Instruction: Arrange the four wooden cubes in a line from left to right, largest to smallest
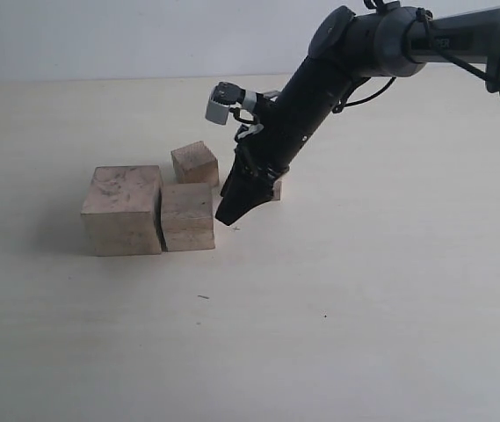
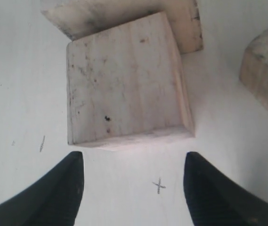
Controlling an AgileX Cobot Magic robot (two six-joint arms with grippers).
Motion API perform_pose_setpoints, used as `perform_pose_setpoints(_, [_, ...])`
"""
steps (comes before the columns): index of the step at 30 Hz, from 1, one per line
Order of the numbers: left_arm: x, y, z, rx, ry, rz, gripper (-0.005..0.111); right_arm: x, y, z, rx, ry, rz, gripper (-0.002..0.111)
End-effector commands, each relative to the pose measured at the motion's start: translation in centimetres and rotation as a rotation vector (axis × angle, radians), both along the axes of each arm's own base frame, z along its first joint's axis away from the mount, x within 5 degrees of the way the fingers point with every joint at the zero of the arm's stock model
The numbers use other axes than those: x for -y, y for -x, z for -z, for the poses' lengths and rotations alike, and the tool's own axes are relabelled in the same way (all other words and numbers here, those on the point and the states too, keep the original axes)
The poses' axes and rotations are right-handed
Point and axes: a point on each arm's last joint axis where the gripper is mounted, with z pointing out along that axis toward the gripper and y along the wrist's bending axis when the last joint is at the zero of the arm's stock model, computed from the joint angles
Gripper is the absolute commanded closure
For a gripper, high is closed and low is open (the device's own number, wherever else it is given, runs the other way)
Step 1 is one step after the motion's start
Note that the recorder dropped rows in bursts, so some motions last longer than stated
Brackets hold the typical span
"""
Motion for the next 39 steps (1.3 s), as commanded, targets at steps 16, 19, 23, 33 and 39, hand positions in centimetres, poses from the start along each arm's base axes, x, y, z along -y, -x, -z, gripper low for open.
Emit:
perform_pose_setpoints(16, [0.0,0.0,0.0,0.013,0.004,0.006,0.107,-0.8,-0.2,0.5,-0.027,-0.066,0.073,0.049])
perform_pose_setpoints(19, [0.0,0.0,0.0,0.013,0.004,0.006,0.107,-0.8,-0.3,0.6,-0.026,-0.066,0.074,0.049])
perform_pose_setpoints(23, [0.0,0.0,0.0,0.013,0.004,0.006,0.107,-0.8,-0.4,0.6,-0.016,-0.066,0.082,0.049])
perform_pose_setpoints(33, [0.0,0.0,0.0,0.013,0.004,0.006,0.107,-0.8,-0.3,-0.3,-0.007,-0.075,0.074,0.049])
perform_pose_setpoints(39, [0.0,0.0,0.0,0.013,0.004,0.006,0.107,-0.7,-0.4,-5.0,0.078,-0.125,0.115,0.05])
